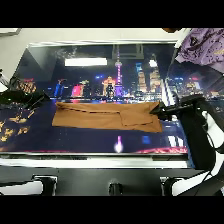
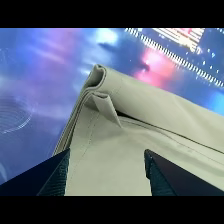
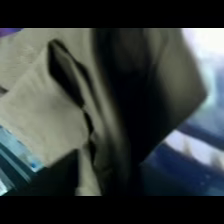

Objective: Fold the clothes and pants, and hang the long-sleeved shirts on hangers.

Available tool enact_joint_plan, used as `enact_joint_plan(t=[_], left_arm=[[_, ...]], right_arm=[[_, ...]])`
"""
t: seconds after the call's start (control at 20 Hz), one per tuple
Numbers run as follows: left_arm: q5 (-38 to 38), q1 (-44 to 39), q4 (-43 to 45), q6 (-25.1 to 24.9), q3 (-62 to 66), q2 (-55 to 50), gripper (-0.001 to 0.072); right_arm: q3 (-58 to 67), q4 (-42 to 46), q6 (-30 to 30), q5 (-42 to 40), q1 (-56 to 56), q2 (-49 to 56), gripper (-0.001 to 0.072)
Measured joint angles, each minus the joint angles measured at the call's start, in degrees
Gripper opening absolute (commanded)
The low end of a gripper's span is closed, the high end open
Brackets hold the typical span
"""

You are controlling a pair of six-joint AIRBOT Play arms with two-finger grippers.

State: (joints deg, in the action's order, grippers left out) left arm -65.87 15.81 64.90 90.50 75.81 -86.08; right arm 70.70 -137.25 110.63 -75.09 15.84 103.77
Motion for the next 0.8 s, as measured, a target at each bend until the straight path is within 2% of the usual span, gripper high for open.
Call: enact_joint_plan(t=[0.05, 0.15, 0.2, 0.45, 0.8], left_arm=[[0.3, 0.0, -0.5, 0.1, 0.0, 0.0, 0.0488], [1.0, -0.2, -2.5, 0.2, 0.0, 0.0, 0.0113], [1.4, -0.7, -3.8, 0.2, 0.0, -0.2, 0.0014], [4.2, -9.3, -8.7, 0.0, 0.0, -3.6, 0.0014], [13.5, -31.5, -23.1, 0.1, 3.0, -14.6, 0.0014]], right_arm=[[0.0, 0.5, 0.1, 0.2, -1.3, 0.0, 0.0031], [0.1, 1.1, -0.5, 1.2, -3.0, -1.5, 0.0029], [0.3, 1.9, -1.7, 1.1, -3.3, -3.1, 0.0029], [4.1, 12.9, -11.8, -1.5, -4.3, -14.1, 0.0029], [11.8, 27.9, -21.2, -8.6, -4.6, -23.0, 0.0029]])
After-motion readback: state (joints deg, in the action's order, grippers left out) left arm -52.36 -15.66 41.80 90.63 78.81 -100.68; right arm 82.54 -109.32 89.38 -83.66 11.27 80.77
